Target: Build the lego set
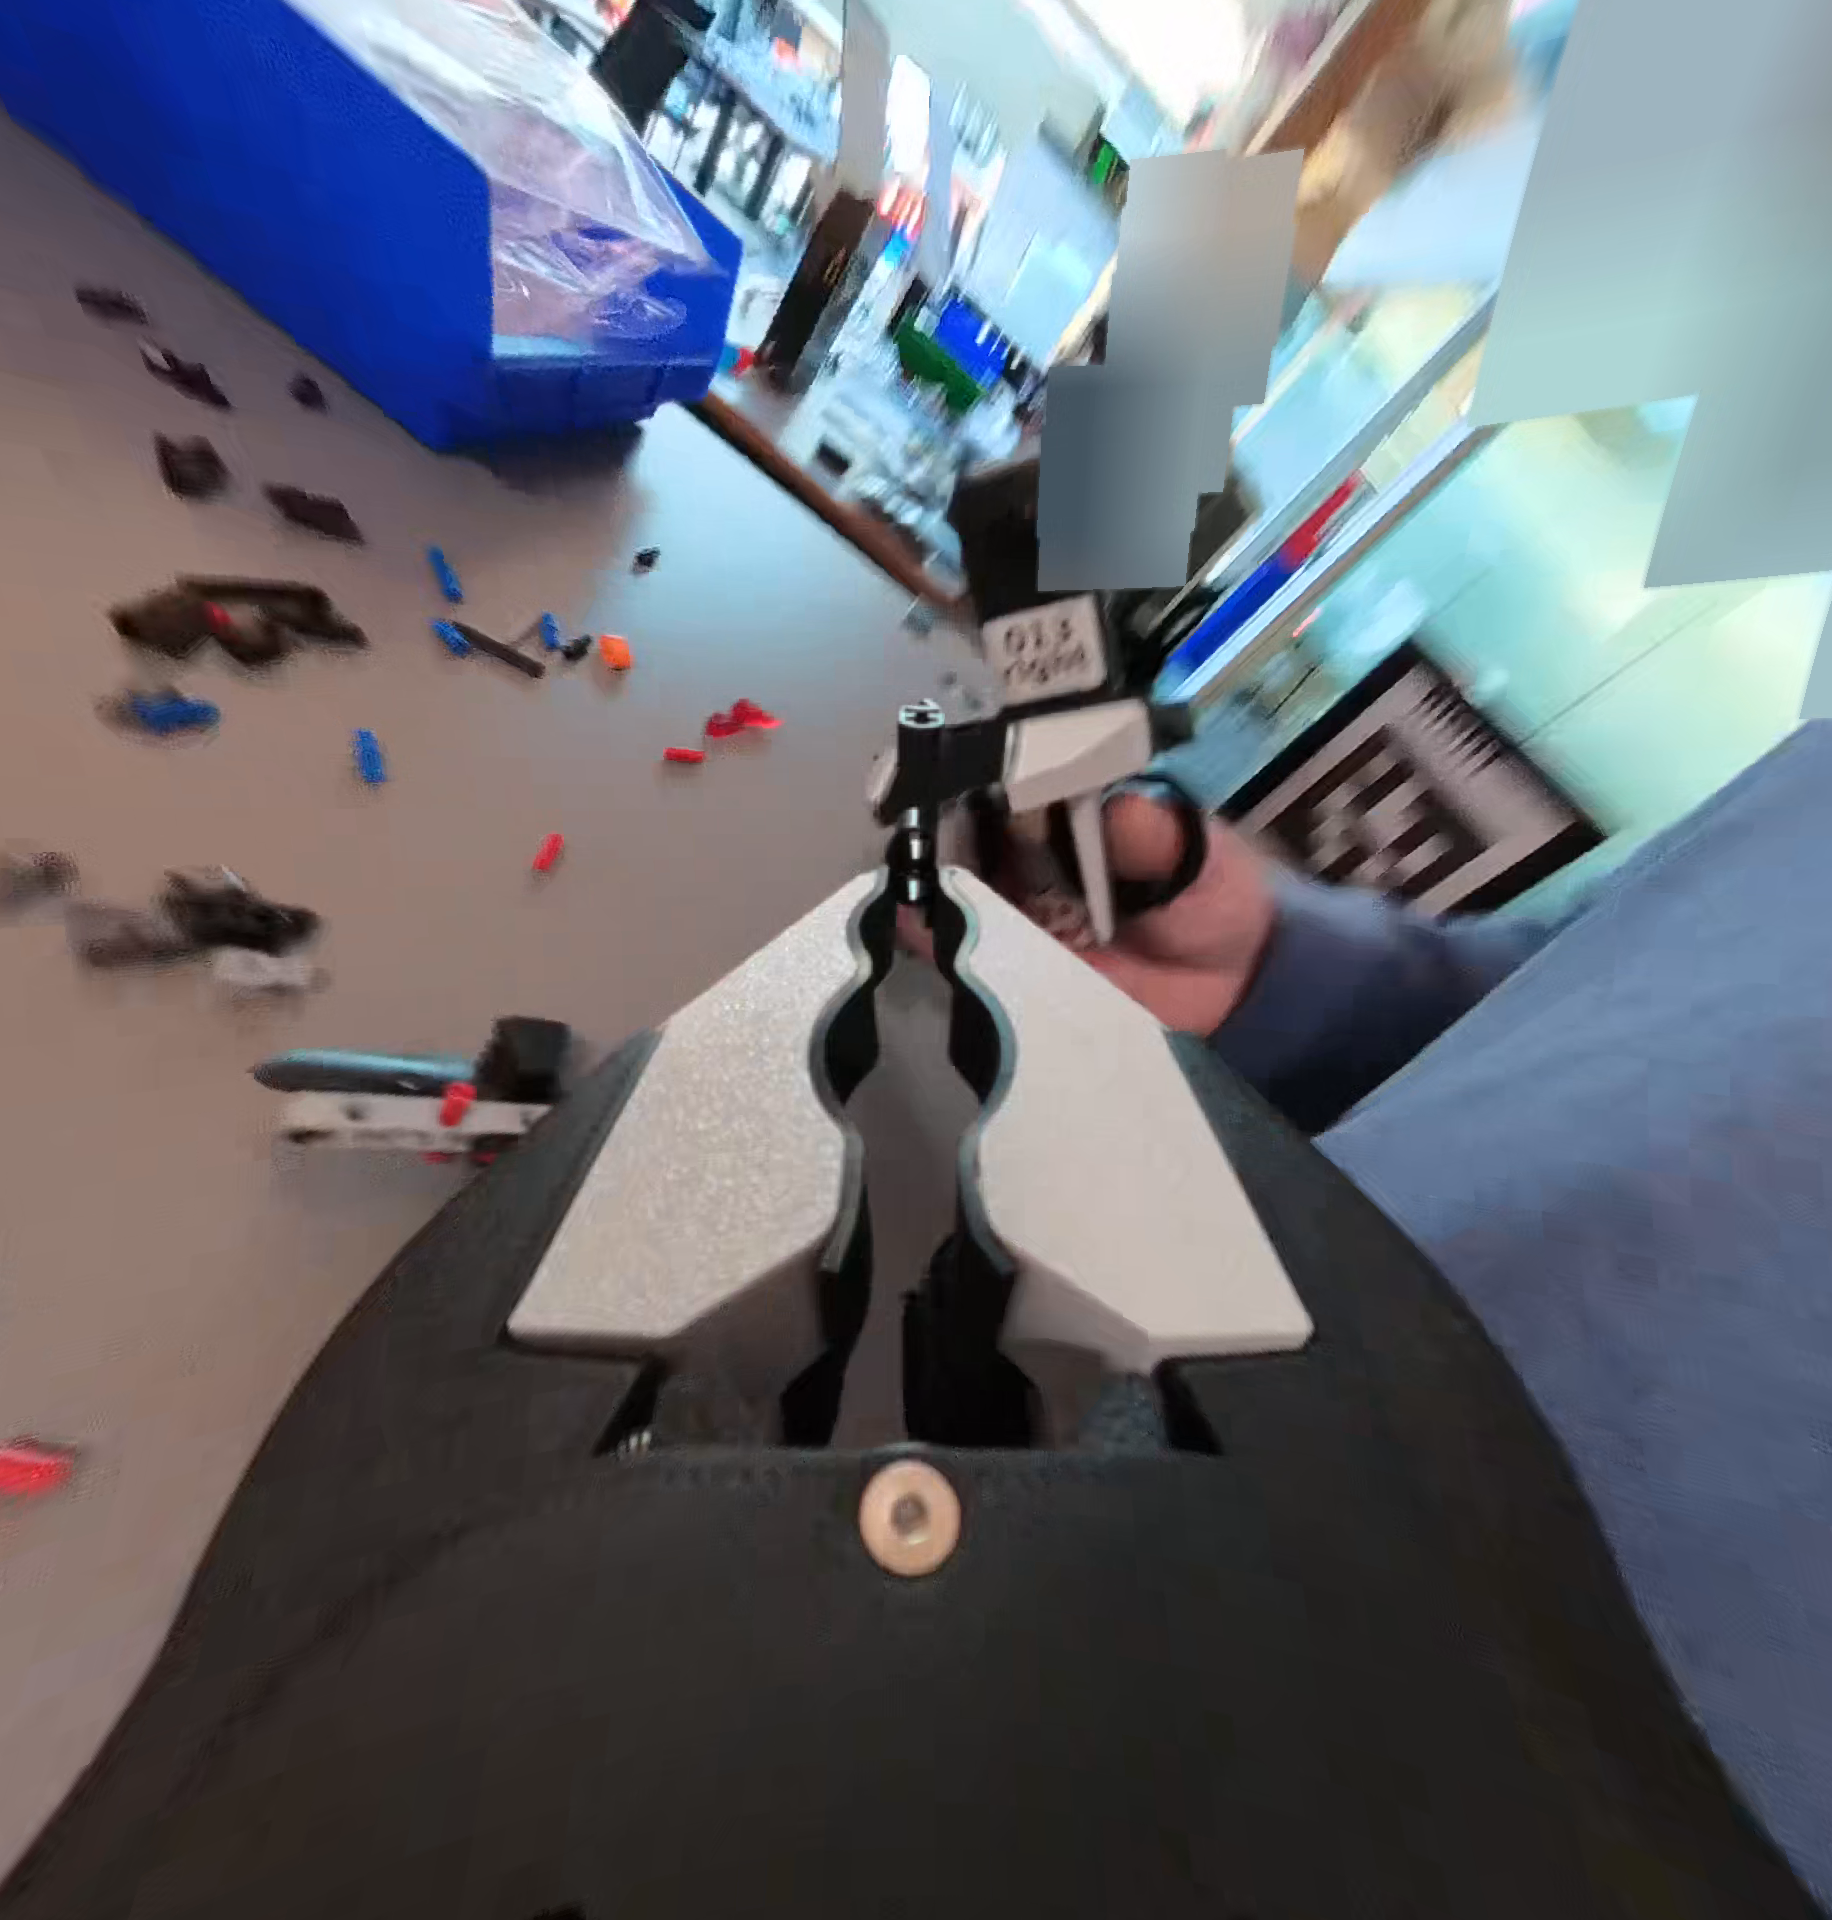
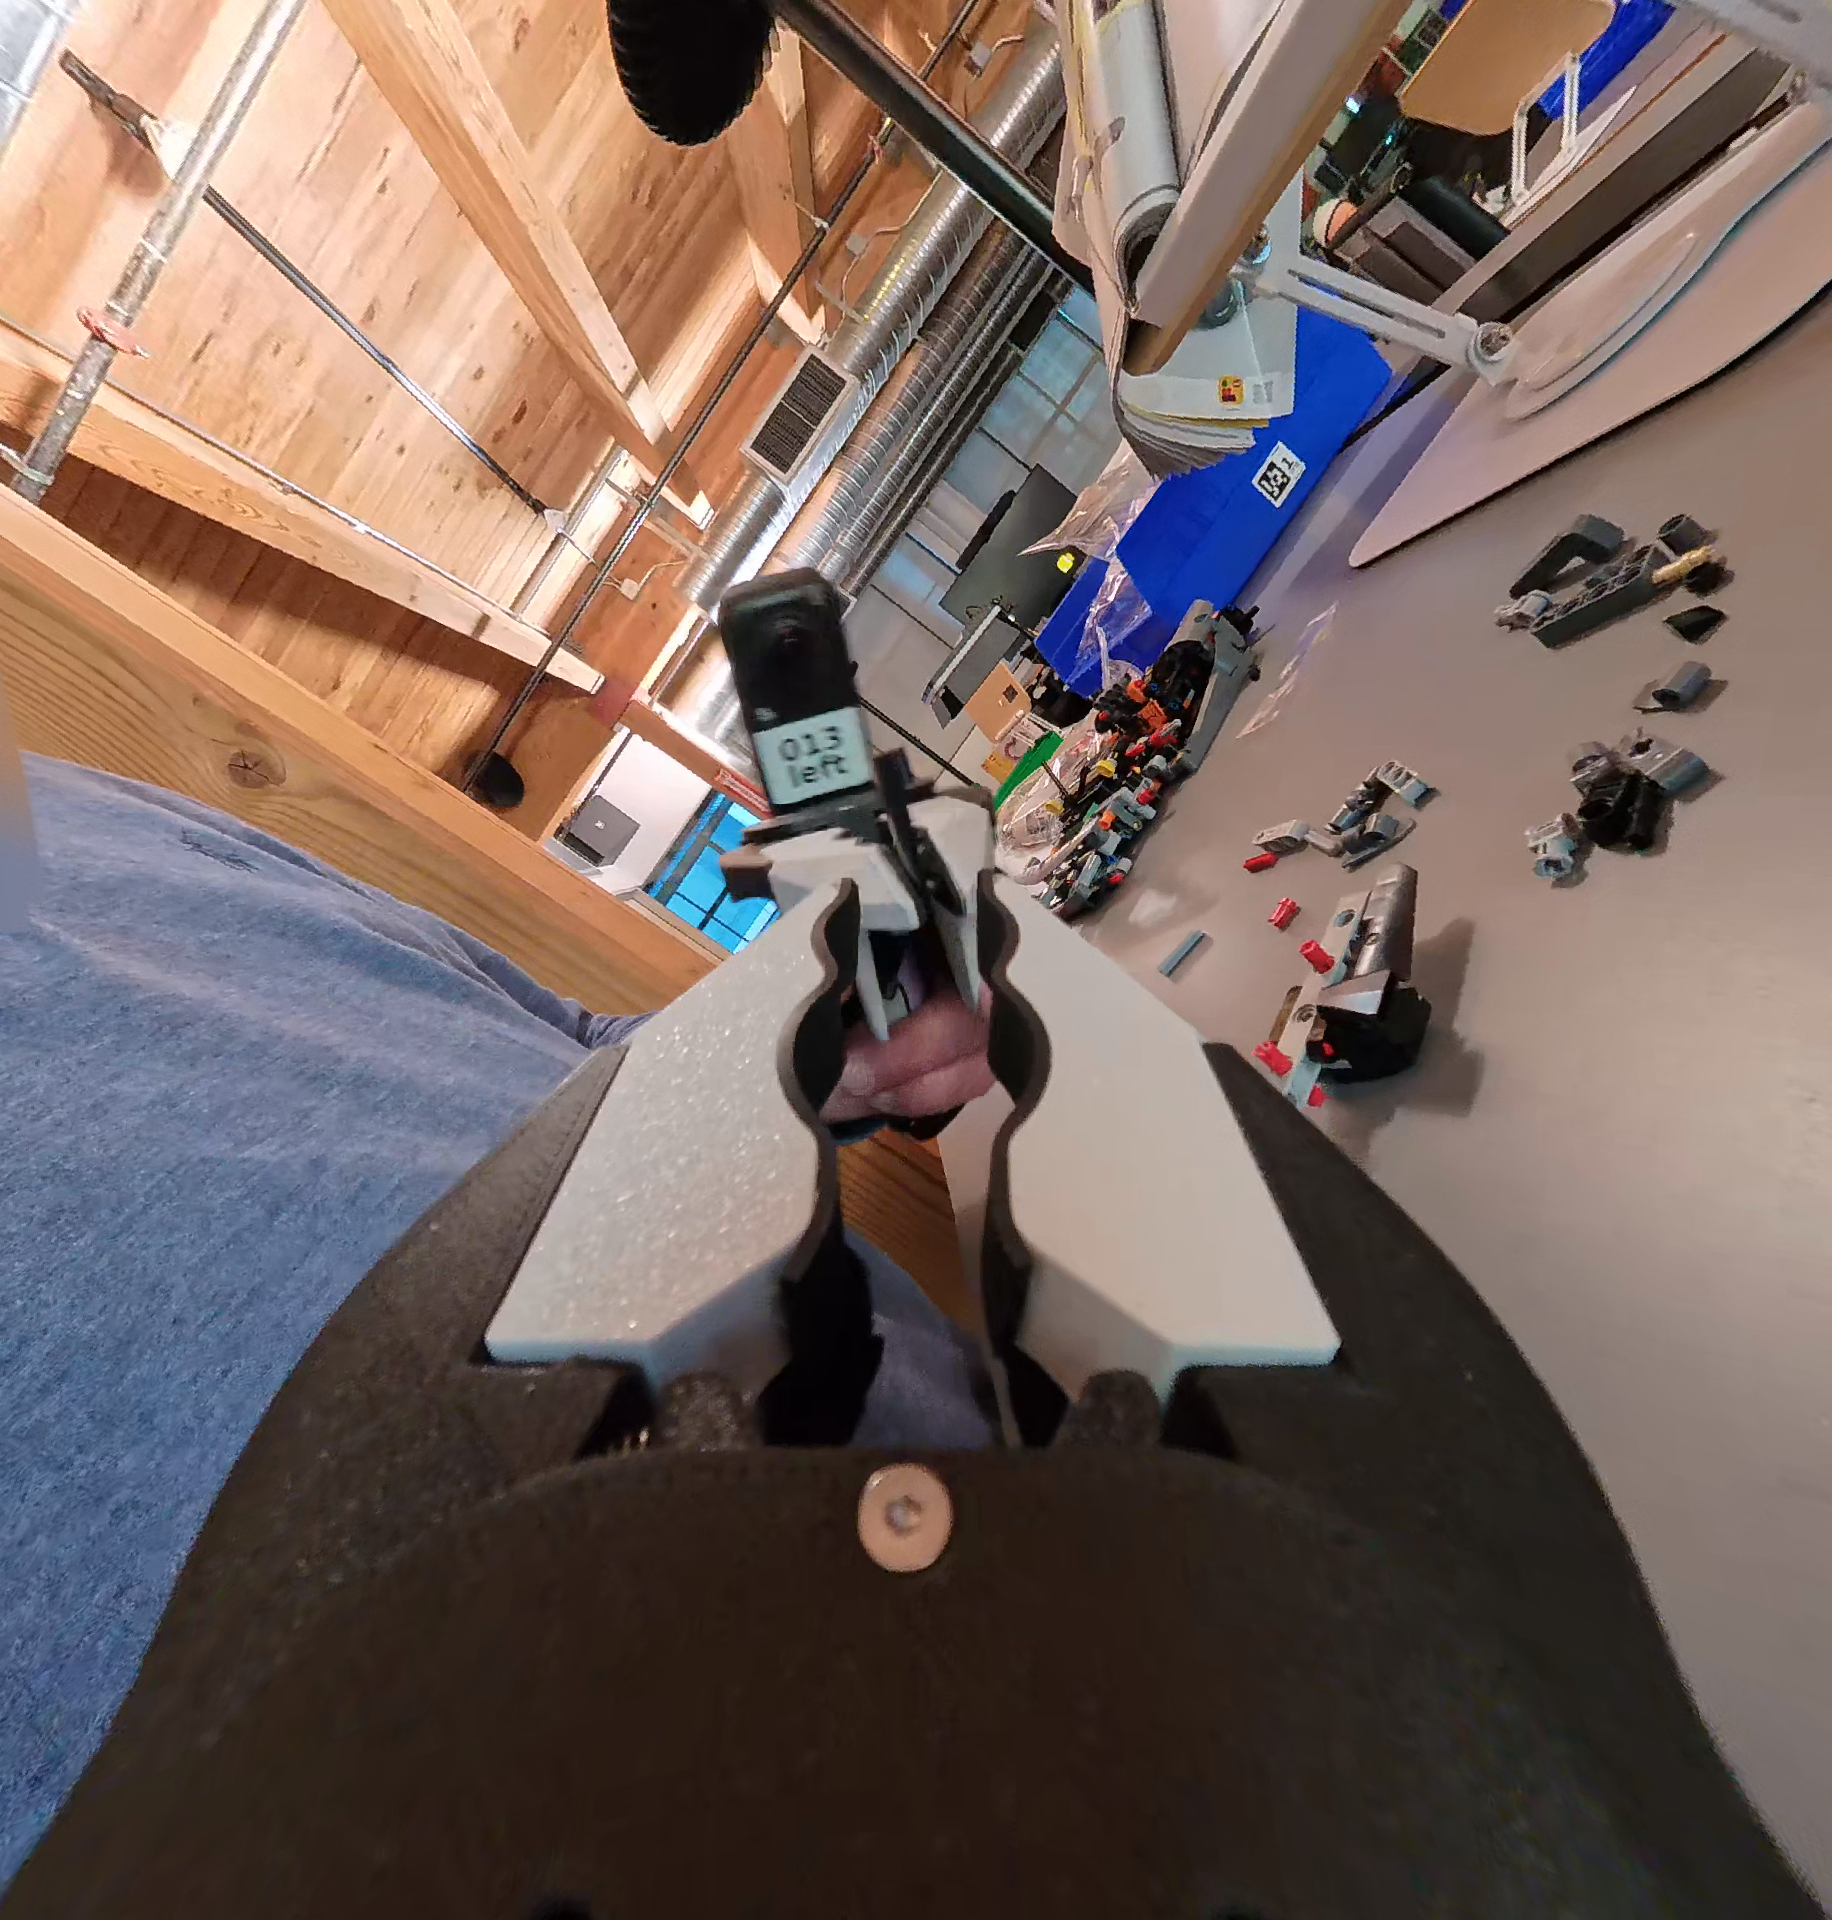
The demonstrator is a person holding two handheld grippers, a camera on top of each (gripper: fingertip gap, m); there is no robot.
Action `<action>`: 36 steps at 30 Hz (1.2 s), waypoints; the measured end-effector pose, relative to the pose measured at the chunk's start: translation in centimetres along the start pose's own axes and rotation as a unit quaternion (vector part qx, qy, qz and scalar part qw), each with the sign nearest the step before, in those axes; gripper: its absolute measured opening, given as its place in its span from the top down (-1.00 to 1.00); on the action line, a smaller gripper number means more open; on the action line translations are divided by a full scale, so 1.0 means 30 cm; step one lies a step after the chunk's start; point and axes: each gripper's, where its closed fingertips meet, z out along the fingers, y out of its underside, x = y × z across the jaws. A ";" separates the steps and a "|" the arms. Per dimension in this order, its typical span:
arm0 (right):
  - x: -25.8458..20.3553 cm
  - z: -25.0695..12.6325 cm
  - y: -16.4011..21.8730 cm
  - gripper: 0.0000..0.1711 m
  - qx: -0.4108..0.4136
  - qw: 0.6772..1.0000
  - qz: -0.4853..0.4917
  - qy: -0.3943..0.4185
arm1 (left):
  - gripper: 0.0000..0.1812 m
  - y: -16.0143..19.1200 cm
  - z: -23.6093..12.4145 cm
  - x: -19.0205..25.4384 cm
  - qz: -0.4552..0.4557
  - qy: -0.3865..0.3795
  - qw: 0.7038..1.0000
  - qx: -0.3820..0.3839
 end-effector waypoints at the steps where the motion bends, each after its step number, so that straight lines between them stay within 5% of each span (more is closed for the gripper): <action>1: 0.000 0.001 0.003 0.78 0.001 1.000 0.002 0.000 | 0.95 -0.010 -0.009 -0.004 -0.056 0.020 0.998 0.025; 9: -0.004 0.008 0.014 0.79 0.008 1.000 0.011 0.001 | 0.95 -0.010 -0.050 -0.030 -0.226 0.085 0.967 0.080; 36: -0.043 0.176 0.068 0.85 -0.042 0.999 -0.006 -0.008 | 0.95 0.028 -0.114 0.039 -0.152 0.079 0.984 0.046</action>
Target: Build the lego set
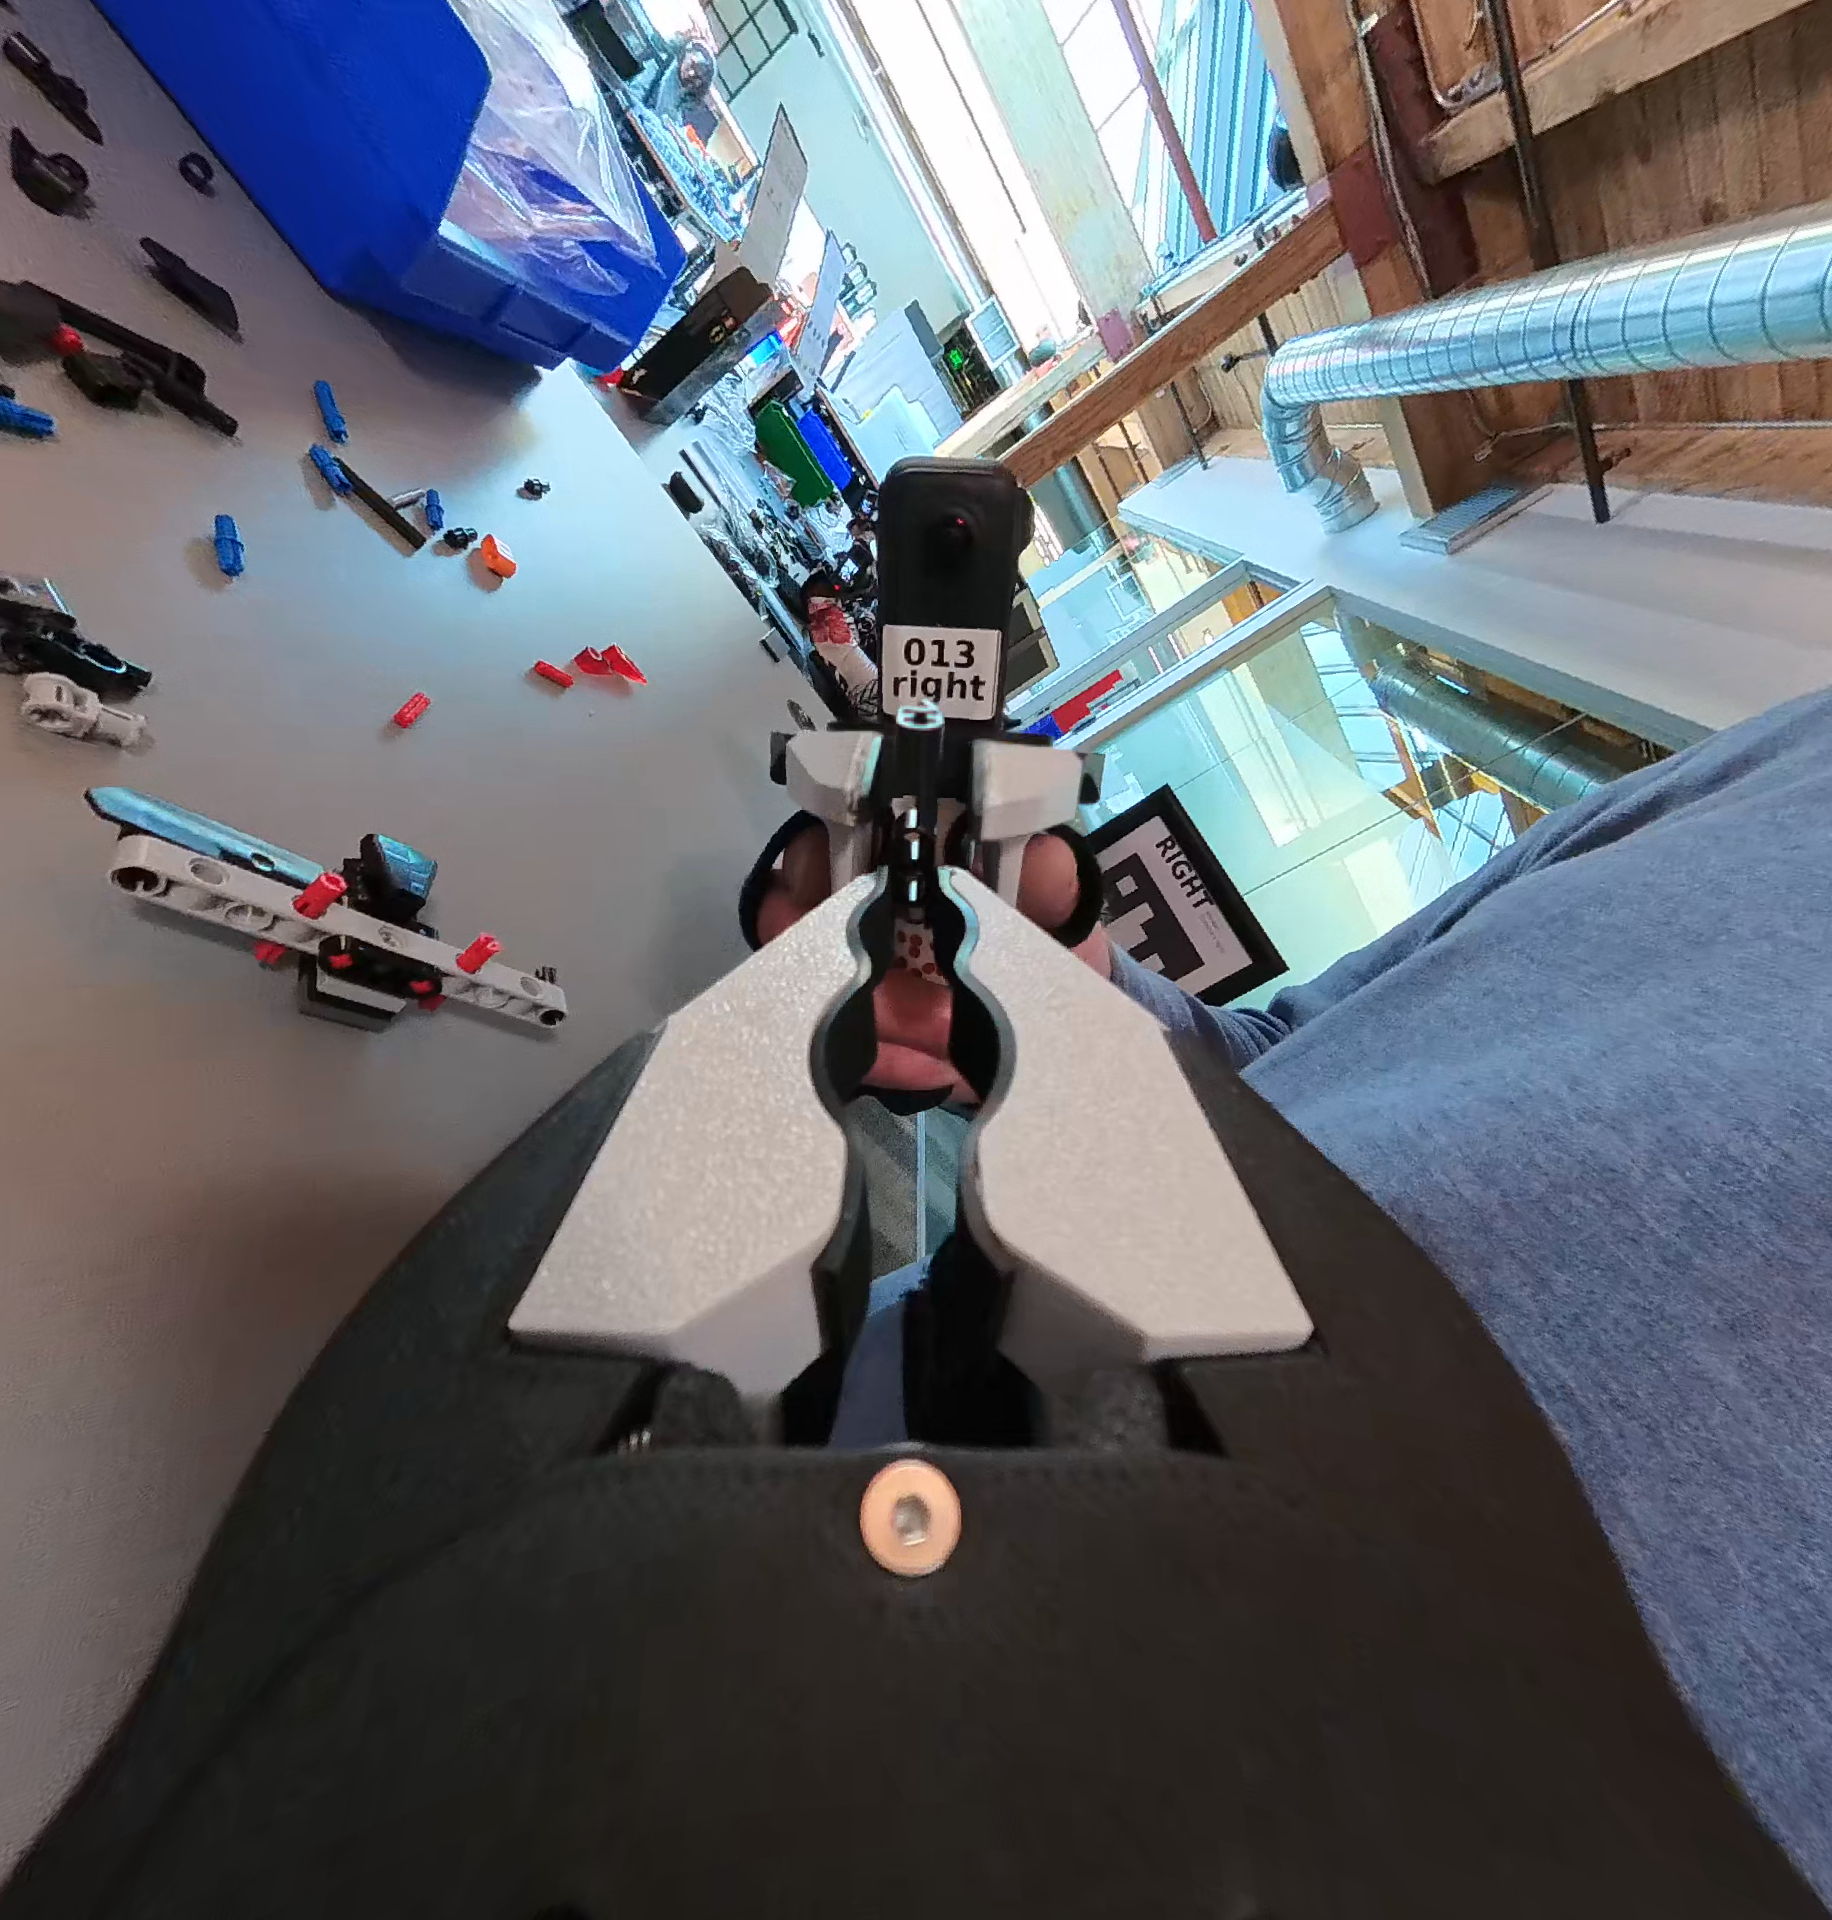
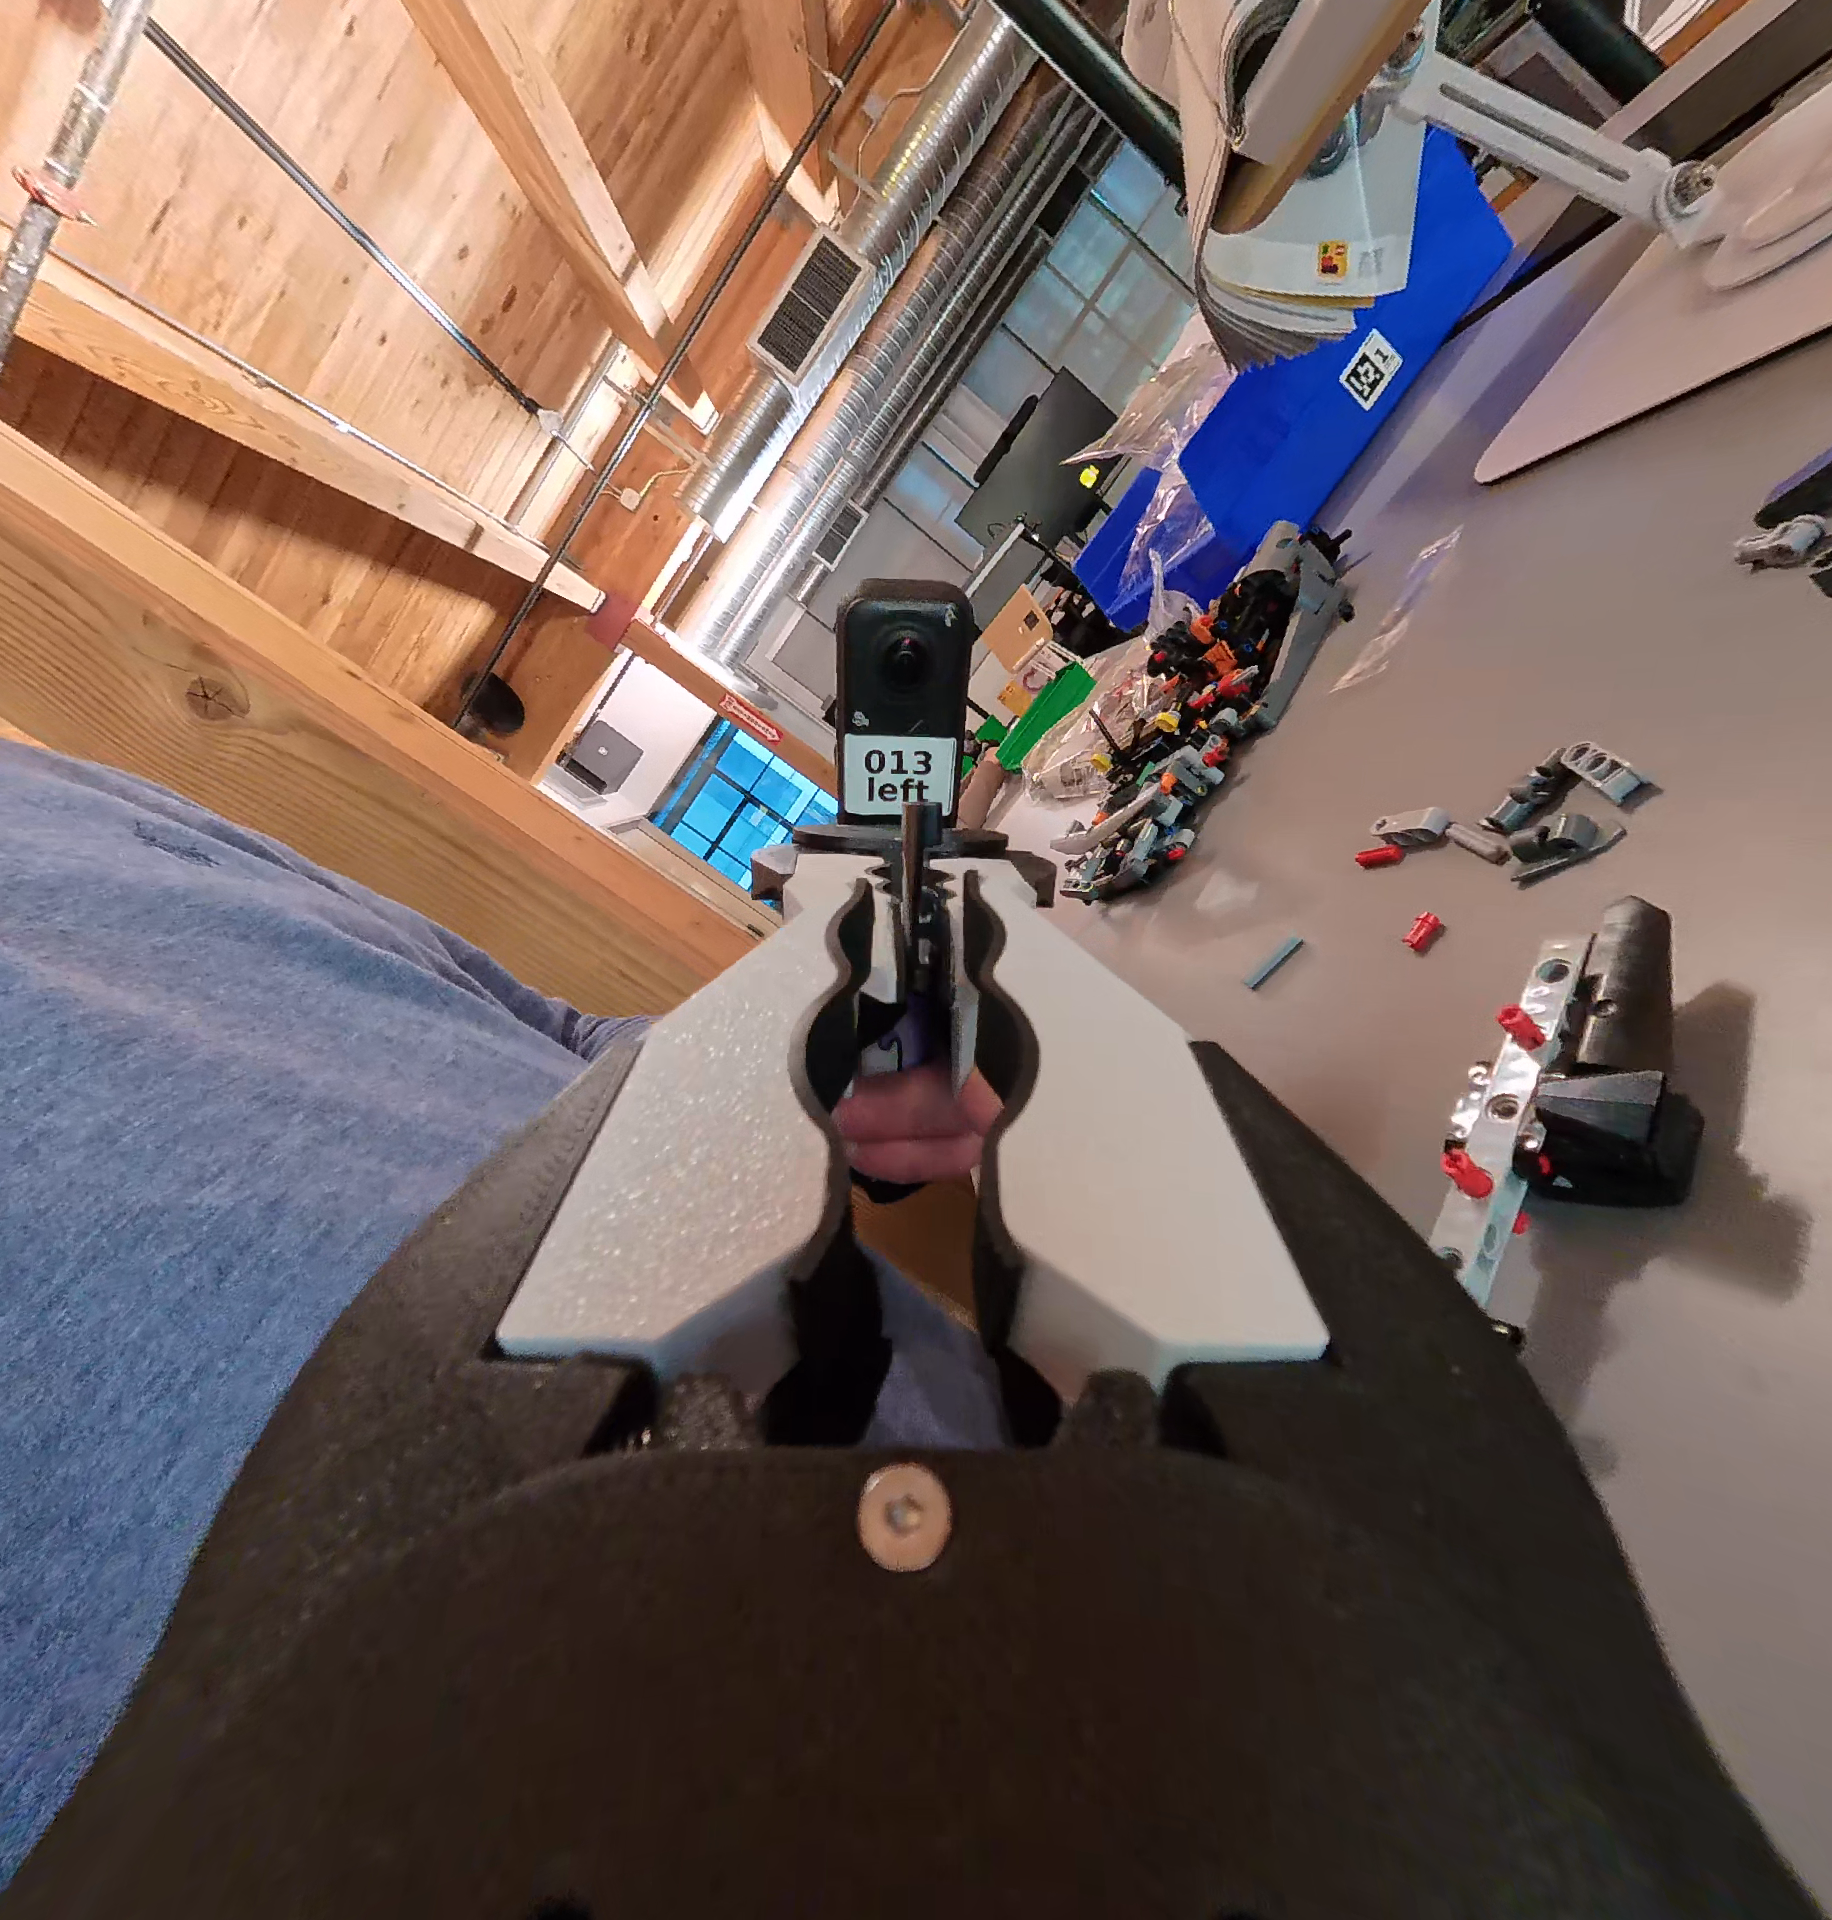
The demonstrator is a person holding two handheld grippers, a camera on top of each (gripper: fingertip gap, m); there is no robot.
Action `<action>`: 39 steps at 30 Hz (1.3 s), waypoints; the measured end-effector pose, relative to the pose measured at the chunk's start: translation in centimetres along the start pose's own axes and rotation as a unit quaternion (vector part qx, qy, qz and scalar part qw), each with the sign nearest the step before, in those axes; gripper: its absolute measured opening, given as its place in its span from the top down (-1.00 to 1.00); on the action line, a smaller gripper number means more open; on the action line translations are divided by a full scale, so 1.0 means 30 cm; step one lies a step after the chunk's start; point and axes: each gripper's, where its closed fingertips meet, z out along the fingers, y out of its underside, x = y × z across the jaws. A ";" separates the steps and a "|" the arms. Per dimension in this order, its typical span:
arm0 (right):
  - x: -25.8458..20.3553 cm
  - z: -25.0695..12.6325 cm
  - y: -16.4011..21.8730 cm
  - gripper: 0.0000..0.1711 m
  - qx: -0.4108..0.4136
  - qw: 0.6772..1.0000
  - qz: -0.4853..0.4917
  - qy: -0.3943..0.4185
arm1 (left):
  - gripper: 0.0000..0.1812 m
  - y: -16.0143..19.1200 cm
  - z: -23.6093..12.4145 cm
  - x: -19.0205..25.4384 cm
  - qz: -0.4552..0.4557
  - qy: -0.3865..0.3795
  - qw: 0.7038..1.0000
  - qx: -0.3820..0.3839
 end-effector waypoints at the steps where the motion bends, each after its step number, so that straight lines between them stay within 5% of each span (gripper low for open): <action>1: 0.001 0.001 0.001 0.86 -0.001 1.000 0.000 0.001 | 0.95 0.000 0.001 0.001 0.000 0.001 1.000 -0.001; 15: 0.015 -0.013 -0.016 0.96 0.005 1.000 0.003 0.006 | 0.95 -0.012 0.017 -0.010 -0.011 0.011 1.000 -0.004; 39: 0.051 -0.067 -0.048 0.86 0.012 1.000 0.015 0.014 | 0.95 -0.040 0.025 -0.046 -0.134 0.071 0.988 0.042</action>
